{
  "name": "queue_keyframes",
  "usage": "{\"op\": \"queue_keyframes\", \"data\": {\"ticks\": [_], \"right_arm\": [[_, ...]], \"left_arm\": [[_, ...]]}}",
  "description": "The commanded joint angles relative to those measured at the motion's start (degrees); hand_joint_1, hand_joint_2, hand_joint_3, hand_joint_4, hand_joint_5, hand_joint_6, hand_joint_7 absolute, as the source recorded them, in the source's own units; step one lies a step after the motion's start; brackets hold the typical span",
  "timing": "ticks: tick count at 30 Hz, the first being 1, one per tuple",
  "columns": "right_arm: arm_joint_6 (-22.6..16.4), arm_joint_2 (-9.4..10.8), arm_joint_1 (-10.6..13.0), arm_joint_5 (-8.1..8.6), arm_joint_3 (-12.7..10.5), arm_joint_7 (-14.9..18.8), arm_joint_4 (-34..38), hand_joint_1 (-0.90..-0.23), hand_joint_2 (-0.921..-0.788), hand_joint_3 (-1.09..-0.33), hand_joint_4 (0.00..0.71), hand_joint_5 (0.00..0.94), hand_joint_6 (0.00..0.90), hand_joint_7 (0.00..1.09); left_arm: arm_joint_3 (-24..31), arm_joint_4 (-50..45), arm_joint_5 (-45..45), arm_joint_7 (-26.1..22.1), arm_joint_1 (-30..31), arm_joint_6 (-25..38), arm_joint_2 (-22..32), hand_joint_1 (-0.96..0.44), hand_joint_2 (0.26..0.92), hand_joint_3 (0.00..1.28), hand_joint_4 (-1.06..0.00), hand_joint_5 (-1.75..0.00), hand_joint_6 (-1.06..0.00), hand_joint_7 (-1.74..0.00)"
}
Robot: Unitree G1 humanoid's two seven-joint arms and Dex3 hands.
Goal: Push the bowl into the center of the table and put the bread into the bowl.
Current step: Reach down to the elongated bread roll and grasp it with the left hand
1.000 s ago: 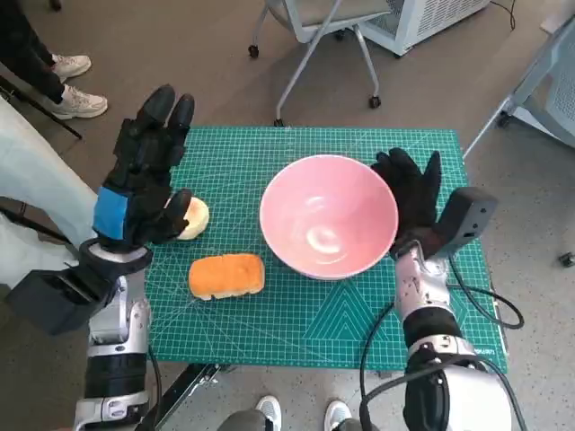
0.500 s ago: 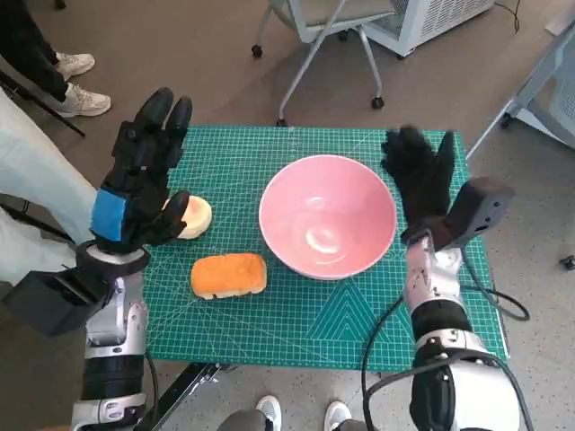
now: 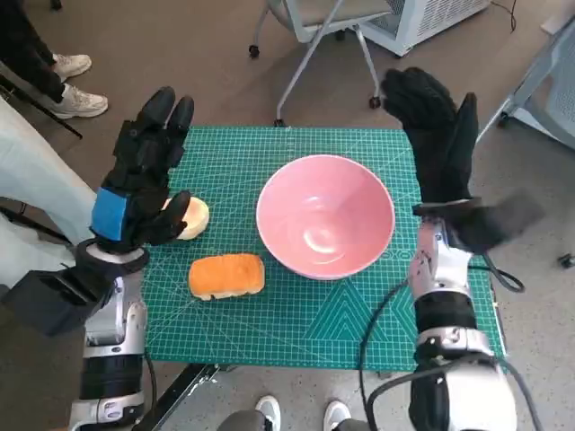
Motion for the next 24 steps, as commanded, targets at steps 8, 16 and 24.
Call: {"op": "queue_keyframes", "data": {"ticks": [8, 16, 24], "right_arm": [[3.17, -0.23, 8.31, 3.13, 4.67, 4.03, -12.96, -0.675, -0.921, -0.751, 0.178, 0.002, 0.102, 0.48], [5.11, -0.23, 10.49, 3.33, 5.89, 3.22, -15.73, -0.686, -0.921, -0.736, 0.181, 0.003, 0.093, 0.5], [5.98, -0.44, 11.46, 2.71, 6.44, 2.18, -16.68, -0.691, -0.921, -0.731, 0.182, 0.003, 0.091, 0.5]], "left_arm": [[-2.89, -0.84, 1.09, 0.12, -2.64, 0.49, -1.61, -0.71, 0.921, 0.58, -0.13, 0.0, 0.0, -0.34], [-4.81, -1.05, 0.44, -0.26, -4.97, 2.1, -3.1, -0.7, 0.921, 0.52, -0.12, 0.0, 0.0, -0.34], [-5.23, -0.8, -0.55, -1.6, -6.33, 3.56, -3.26, -0.7, 0.921, 0.49, -0.12, 0.0, 0.0, -0.34]]}}
